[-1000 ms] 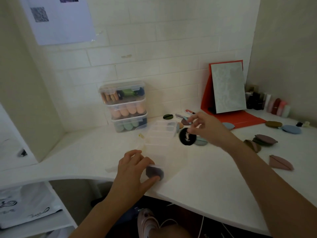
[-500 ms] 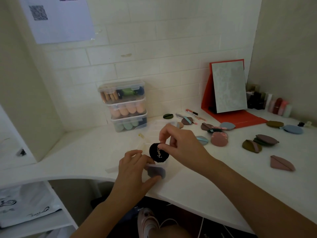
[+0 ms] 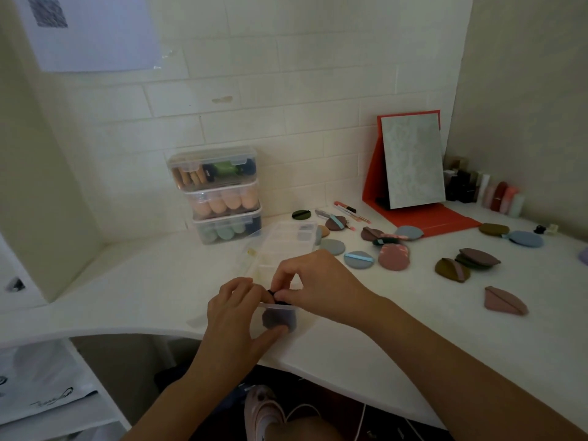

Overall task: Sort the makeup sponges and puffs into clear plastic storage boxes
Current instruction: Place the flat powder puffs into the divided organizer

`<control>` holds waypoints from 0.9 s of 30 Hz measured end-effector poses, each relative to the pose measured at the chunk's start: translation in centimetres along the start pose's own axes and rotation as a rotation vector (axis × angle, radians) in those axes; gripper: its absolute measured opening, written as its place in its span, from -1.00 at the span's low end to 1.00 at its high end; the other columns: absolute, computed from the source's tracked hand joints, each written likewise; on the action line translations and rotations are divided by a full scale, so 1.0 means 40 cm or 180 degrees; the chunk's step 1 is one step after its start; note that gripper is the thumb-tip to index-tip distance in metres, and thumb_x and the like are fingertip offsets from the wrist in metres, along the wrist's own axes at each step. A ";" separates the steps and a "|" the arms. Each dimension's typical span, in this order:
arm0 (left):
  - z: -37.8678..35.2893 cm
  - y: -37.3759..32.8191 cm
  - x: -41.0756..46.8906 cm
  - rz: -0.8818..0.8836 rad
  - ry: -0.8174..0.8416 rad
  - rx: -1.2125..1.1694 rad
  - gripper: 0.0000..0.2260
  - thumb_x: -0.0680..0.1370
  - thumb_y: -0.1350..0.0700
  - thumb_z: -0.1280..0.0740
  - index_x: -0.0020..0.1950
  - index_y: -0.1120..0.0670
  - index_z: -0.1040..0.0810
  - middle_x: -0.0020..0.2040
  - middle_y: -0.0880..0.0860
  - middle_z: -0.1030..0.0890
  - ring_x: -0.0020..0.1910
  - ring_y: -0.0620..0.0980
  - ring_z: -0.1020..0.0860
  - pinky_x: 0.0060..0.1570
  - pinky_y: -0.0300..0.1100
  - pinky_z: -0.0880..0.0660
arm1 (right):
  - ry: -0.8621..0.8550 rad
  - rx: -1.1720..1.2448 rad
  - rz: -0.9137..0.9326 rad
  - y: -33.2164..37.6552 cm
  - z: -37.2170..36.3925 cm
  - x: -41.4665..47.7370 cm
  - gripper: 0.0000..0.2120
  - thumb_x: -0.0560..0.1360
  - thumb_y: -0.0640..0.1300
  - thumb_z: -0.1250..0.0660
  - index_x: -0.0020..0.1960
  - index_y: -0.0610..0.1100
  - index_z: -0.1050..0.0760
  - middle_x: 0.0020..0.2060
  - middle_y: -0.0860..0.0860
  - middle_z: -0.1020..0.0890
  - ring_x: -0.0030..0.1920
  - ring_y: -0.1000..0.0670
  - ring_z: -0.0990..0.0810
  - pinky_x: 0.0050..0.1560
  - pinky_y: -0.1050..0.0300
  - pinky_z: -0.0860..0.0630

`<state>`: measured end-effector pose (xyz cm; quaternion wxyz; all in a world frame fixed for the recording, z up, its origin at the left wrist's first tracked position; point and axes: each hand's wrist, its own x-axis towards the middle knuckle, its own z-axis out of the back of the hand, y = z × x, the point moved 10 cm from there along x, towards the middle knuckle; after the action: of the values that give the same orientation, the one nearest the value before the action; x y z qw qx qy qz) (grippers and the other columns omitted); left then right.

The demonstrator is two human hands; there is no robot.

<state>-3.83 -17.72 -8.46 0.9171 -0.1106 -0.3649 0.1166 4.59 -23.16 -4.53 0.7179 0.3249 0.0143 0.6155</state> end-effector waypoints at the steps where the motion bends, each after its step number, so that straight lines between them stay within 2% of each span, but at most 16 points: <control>1: -0.001 -0.001 0.001 0.0010 0.0008 -0.0054 -0.73 0.32 -0.23 -0.25 -0.05 -0.20 -0.33 -0.03 -0.23 -0.44 0.15 -0.17 -0.29 0.02 -0.11 -0.25 | 0.0036 0.0080 0.0020 0.001 0.002 -0.002 -0.93 0.42 -0.15 -0.44 -0.10 -0.05 -0.62 -0.20 0.10 -0.65 -0.21 0.24 -0.55 -0.17 0.45 -0.42; 3: -0.001 -0.003 0.001 0.0010 0.0002 -0.0122 -0.73 0.31 -0.22 -0.26 -0.06 -0.20 -0.34 -0.02 -0.25 -0.42 0.12 -0.23 -0.28 0.01 -0.16 -0.26 | 0.0104 0.0292 0.0036 0.005 0.009 -0.006 -0.93 0.40 -0.19 -0.45 -0.15 -0.09 -0.57 -0.25 0.11 -0.61 -0.28 0.31 -0.51 -0.26 0.48 -0.38; 6: 0.001 -0.003 0.004 0.0052 -0.0028 -0.0182 -0.71 0.30 -0.23 -0.27 -0.05 -0.19 -0.36 0.02 -0.24 -0.38 0.07 -0.27 -0.29 0.02 -0.20 -0.28 | 0.0267 0.0501 -0.0049 -0.005 0.009 -0.009 -0.91 0.41 -0.21 -0.45 -0.14 -0.13 -0.54 -0.26 0.12 -0.58 -0.31 0.37 -0.48 -0.29 0.52 -0.36; 8: 0.000 -0.007 0.005 0.0006 -0.0027 -0.0217 -0.71 0.29 -0.23 -0.28 -0.05 -0.19 -0.37 0.00 -0.31 -0.40 0.11 -0.29 -0.29 0.04 -0.17 -0.28 | 0.0361 0.0519 -0.0065 -0.010 -0.001 -0.008 -0.91 0.42 -0.20 -0.44 -0.13 -0.10 -0.54 -0.26 0.16 -0.57 -0.28 0.36 -0.49 -0.29 0.51 -0.37; 11: 0.000 -0.007 0.009 0.0071 0.0071 -0.0318 -0.78 0.28 -0.25 -0.26 -0.17 -0.21 -0.39 0.06 -0.45 -0.40 0.19 -0.35 -0.25 0.12 -0.16 -0.23 | 0.0389 0.0513 -0.0066 -0.016 -0.010 -0.008 -0.93 0.44 -0.16 -0.42 -0.10 -0.06 -0.55 -0.22 0.15 -0.61 -0.26 0.30 -0.53 -0.26 0.45 -0.41; 13: 0.008 -0.013 0.013 -0.0012 0.0066 -0.0230 -0.78 0.28 -0.25 -0.26 -0.16 -0.22 -0.37 -0.06 -0.43 -0.44 0.16 -0.32 -0.28 0.11 -0.17 -0.24 | 0.0136 0.0712 -0.0136 -0.028 0.019 -0.004 -0.94 0.46 -0.14 -0.41 -0.10 -0.03 -0.54 -0.24 0.12 -0.64 -0.30 0.27 -0.55 -0.28 0.43 -0.43; 16: 0.017 0.000 0.016 -0.0038 0.0065 0.0032 -0.75 0.30 -0.24 -0.24 -0.15 -0.15 -0.40 -0.16 -0.36 -0.39 -0.01 -0.27 -0.33 0.03 -0.14 -0.27 | -0.0725 0.1106 -0.0504 -0.114 0.108 0.013 -0.89 0.48 -0.14 -0.38 -0.18 0.03 -0.52 -0.29 0.08 -0.65 -0.29 0.12 -0.60 -0.27 0.29 -0.50; 19: 0.025 0.044 0.022 0.0175 0.0112 0.0123 -0.73 0.29 -0.27 -0.22 -0.15 -0.15 -0.40 -0.20 -0.30 -0.43 -0.12 -0.26 -0.33 0.01 -0.23 -0.20 | -0.1443 0.1215 -0.1024 -0.267 0.169 0.030 -0.80 0.46 -0.20 -0.39 -0.28 0.04 -0.51 -0.34 0.09 -0.64 -0.39 0.17 -0.56 -0.28 0.18 -0.52; 22: 0.029 0.059 0.026 0.0184 0.0165 0.0175 -0.71 0.28 -0.23 -0.30 -0.10 -0.20 -0.33 -0.19 -0.30 -0.41 -0.16 -0.27 -0.30 -0.06 -0.32 -0.16 | -0.1696 0.1156 -0.1426 -0.392 0.183 0.057 -0.75 0.46 -0.23 -0.37 -0.32 0.04 -0.51 -0.31 0.02 -0.66 -0.27 0.04 -0.61 -0.17 0.13 -0.49; 24: 0.024 0.066 0.030 0.0243 0.0193 0.0188 -0.68 0.28 -0.21 -0.34 -0.06 -0.23 -0.31 -0.20 -0.32 -0.40 -0.15 -0.28 -0.29 -0.04 -0.32 -0.15 | -0.1779 0.0947 -0.1586 -0.442 0.184 0.084 -0.76 0.47 -0.24 -0.35 -0.30 0.04 -0.52 -0.19 0.03 -0.65 -0.14 0.02 -0.59 -0.13 0.19 -0.41; 26: 0.018 0.061 0.033 0.0109 0.0150 0.0359 -0.73 0.31 -0.22 -0.28 -0.06 -0.22 -0.34 -0.21 -0.30 -0.44 -0.12 -0.25 -0.32 0.01 -0.29 -0.17 | -0.1619 0.0625 -0.1699 -0.482 0.154 0.127 -0.86 0.50 -0.25 -0.30 -0.11 -0.06 -0.59 -0.06 0.02 -0.62 -0.08 0.04 -0.53 -0.14 0.27 -0.36; 27: 0.015 0.059 0.035 0.0039 0.0126 0.0442 -0.75 0.32 -0.23 -0.25 -0.07 -0.21 -0.35 -0.22 -0.27 -0.47 -0.12 -0.23 -0.34 0.03 -0.27 -0.20 | -0.1449 0.0459 -0.1737 -0.497 0.129 0.151 -0.83 0.52 -0.26 -0.26 0.02 -0.10 -0.59 -0.04 0.00 -0.60 -0.08 0.05 -0.50 -0.17 0.30 -0.34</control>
<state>-3.56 -15.00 -7.82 0.9289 -0.0513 -0.3370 0.1450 25.61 -20.68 -7.79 0.8158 0.4876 -0.0164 0.3105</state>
